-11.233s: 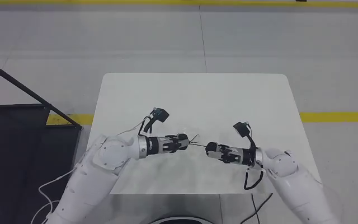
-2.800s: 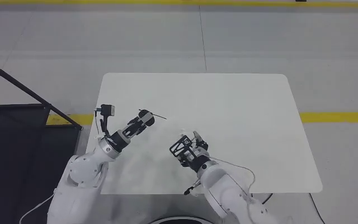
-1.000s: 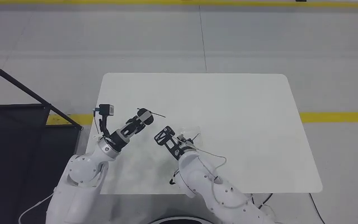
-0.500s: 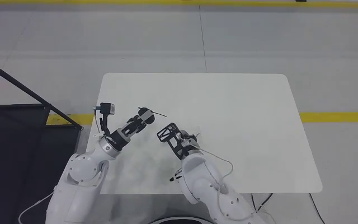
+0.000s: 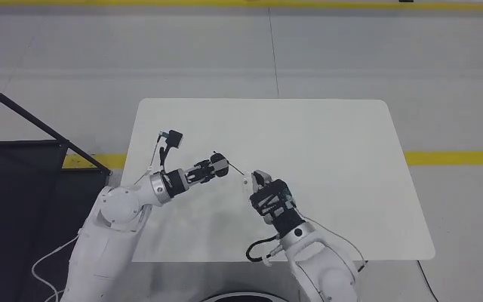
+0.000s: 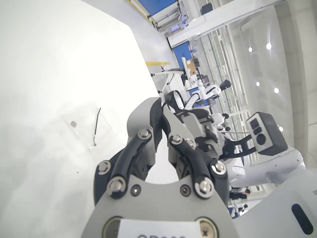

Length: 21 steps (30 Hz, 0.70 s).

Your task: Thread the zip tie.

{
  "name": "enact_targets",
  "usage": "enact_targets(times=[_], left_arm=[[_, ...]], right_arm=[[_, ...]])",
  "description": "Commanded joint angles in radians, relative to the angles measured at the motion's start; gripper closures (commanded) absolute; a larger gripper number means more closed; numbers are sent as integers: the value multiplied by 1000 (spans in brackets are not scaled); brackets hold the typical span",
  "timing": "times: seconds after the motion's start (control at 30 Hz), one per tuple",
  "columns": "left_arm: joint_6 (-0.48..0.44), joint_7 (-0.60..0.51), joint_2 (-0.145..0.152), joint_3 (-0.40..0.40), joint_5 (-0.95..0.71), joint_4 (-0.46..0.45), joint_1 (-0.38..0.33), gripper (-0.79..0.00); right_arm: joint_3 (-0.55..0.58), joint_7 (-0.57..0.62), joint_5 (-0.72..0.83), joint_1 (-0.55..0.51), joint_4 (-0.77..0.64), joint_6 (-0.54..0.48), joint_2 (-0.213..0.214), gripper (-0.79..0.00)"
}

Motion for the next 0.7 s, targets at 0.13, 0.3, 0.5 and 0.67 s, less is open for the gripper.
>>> enact_targets(times=[0.13, 0.3, 0.5, 0.67], left_arm=[[18, -56, -2, 69, 0, 69, -88, 0], [5, -50, -3, 91, 10, 84, -109, 0], [5, -50, -3, 91, 10, 84, -109, 0], [7, -59, -2, 111, 41, 75, -109, 0]], right_arm=[[165, -283, 123, -116, -19, -263, 33, 0], [214, -326, 156, -152, -7, -311, 42, 0], [214, -326, 156, -152, -7, -311, 42, 0], [214, -326, 156, -152, -7, -311, 42, 0]])
